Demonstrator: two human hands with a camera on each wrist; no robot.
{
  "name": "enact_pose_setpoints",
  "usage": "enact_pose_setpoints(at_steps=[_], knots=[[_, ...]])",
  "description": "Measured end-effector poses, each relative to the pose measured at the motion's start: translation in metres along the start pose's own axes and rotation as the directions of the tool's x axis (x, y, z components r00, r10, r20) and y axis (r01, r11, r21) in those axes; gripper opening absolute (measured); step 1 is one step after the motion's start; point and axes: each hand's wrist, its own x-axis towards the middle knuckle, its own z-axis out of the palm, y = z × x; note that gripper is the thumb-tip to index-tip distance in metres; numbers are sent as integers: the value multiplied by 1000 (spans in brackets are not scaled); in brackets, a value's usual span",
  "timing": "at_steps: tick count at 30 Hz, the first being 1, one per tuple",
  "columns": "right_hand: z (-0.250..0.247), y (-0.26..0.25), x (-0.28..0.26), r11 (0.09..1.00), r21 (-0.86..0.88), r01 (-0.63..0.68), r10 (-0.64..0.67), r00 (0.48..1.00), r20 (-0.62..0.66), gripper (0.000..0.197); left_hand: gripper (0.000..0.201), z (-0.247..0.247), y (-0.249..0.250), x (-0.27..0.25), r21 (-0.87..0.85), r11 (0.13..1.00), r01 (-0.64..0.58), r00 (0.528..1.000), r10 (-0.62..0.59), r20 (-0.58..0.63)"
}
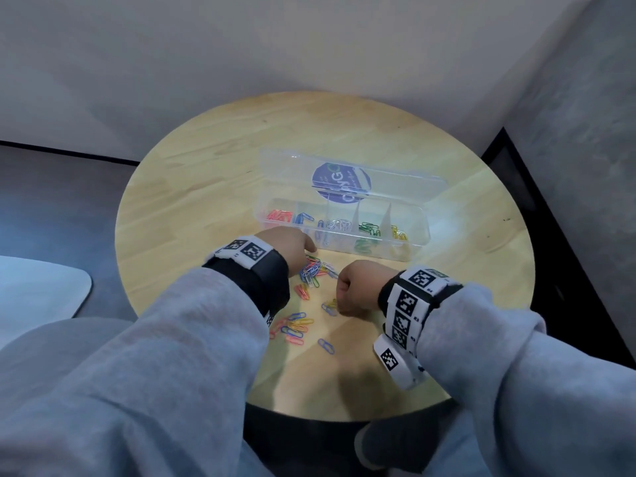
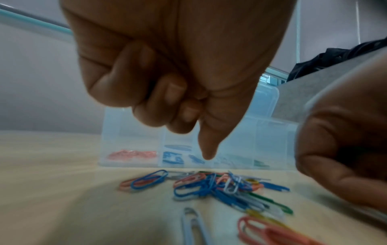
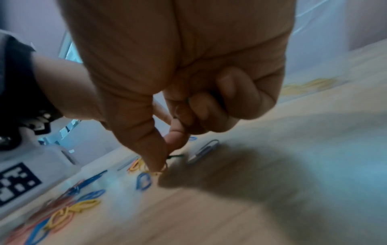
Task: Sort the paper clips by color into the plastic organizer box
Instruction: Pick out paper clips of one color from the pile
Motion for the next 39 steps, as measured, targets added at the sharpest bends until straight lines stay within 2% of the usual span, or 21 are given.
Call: enact_pose_setpoints(at_steps=[2, 5, 7, 10, 14, 17, 21, 23, 24, 26, 28, 29, 32, 35, 39], knots=[[0, 6, -3, 998, 59, 2, -2, 1000, 1, 15, 36, 2, 3, 4, 42, 999, -7, 1000, 6, 25], [-6, 12, -6, 989, 147, -1, 1, 1000, 2, 5, 27, 3, 5, 7, 69, 998, 5, 1000, -7, 31], [-11, 15, -5, 969, 248, -2, -6, 999, 32, 8, 22, 3, 4, 8, 84, 996, 16, 999, -19, 32], [-14, 18, 0, 879, 476, -9, -32, 996, 77, 20, 15, 5, -1, 7, 78, 997, 24, 999, -26, 26], [-9, 16, 9, 786, 617, -45, 9, 998, 62, 19, 18, 8, -1, 5, 59, 998, 22, 1000, -23, 13], [-6, 13, 12, 667, 736, -113, 36, 992, 120, 22, 19, 9, 0, 5, 65, 998, 20, 999, -23, 43], [-7, 8, 12, 538, 812, -225, 75, 973, 219, 30, 17, 9, -5, 2, 46, 997, 54, 994, -58, 91], [-8, 7, 12, 519, 818, -249, 57, 965, 257, 27, 7, 5, -11, -3, -22, 997, 71, 994, -69, 80], [-8, 7, 12, 557, 795, -239, 59, 967, 250, 23, 6, 1, -15, -5, -73, 994, 77, 995, -72, 69], [-10, 5, 12, 727, 666, -164, 73, 984, 163, 19, 16, -8, -26, -11, -206, 974, 92, 994, -79, 70], [-11, 2, 12, 889, 450, -80, 66, 997, 47, 14, 21, -17, -37, -16, -395, 911, 118, 991, -82, 107], [-11, -1, 13, 936, 347, -56, 54, 998, 14, 12, 22, -20, -41, -19, -491, 861, 130, 990, -83, 117], [-7, -9, 19, 991, 115, -68, 70, 998, -11, 9, 27, -25, -48, -25, -713, 685, 149, 989, -103, 108], [0, -18, 25, 988, -125, -92, 88, 995, -37, 11, 28, -27, -50, -28, -824, 542, 164, 985, -129, 111], [2, -23, 28, 977, -180, -112, 106, 994, -41, 13, 24, -27, -48, -30, -877, 446, 180, 982, -141, 129]])
